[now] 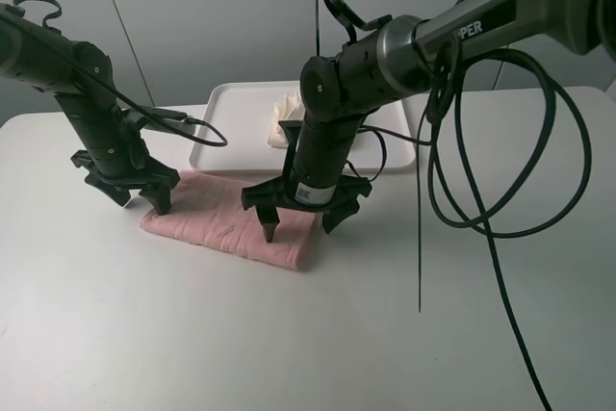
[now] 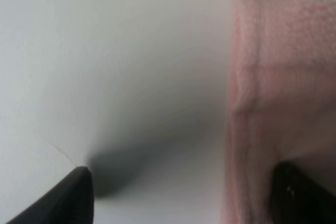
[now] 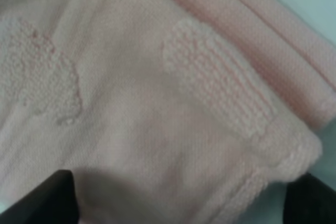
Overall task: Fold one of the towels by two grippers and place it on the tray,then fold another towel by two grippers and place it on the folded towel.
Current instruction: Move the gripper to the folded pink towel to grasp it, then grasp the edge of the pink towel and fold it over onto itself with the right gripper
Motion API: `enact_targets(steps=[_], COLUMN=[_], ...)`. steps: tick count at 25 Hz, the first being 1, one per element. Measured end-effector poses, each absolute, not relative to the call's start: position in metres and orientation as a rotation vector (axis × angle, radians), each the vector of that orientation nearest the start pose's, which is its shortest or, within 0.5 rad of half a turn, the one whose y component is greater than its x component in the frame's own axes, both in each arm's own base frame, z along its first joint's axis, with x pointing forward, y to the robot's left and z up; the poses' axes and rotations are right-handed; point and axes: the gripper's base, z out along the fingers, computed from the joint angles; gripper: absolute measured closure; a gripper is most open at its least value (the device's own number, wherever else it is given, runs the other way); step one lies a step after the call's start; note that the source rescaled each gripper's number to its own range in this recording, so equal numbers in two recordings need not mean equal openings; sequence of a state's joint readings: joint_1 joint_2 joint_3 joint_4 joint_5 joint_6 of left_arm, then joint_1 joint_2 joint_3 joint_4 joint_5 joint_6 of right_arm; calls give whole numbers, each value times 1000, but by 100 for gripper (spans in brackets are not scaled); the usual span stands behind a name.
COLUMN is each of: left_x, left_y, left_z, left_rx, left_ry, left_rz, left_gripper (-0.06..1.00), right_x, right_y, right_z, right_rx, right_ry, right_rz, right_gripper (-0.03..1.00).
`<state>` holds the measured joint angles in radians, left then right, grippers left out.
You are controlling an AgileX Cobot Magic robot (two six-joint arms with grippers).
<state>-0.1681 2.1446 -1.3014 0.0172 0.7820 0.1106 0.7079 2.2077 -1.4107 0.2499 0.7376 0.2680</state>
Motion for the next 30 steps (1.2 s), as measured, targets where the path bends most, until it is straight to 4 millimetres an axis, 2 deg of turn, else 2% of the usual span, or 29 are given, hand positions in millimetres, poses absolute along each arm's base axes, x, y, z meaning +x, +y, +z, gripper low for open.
enact_targets(steps=[16, 24, 30], left_x=[381, 381, 380], left_y=[-64, -64, -63], left_z=[92, 92, 92], left_rx=[450, 447, 448], left_ry=[3077, 3079, 3087], left_rz=[18, 18, 18], left_gripper=[5, 5, 7], right_x=[305, 305, 305], right_y=[290, 291, 294], right_z=[82, 88, 112], right_rx=[-487, -517, -538], right_ry=[3043, 3018, 2961], right_rz=[350, 362, 436], right_gripper=[94, 94, 94])
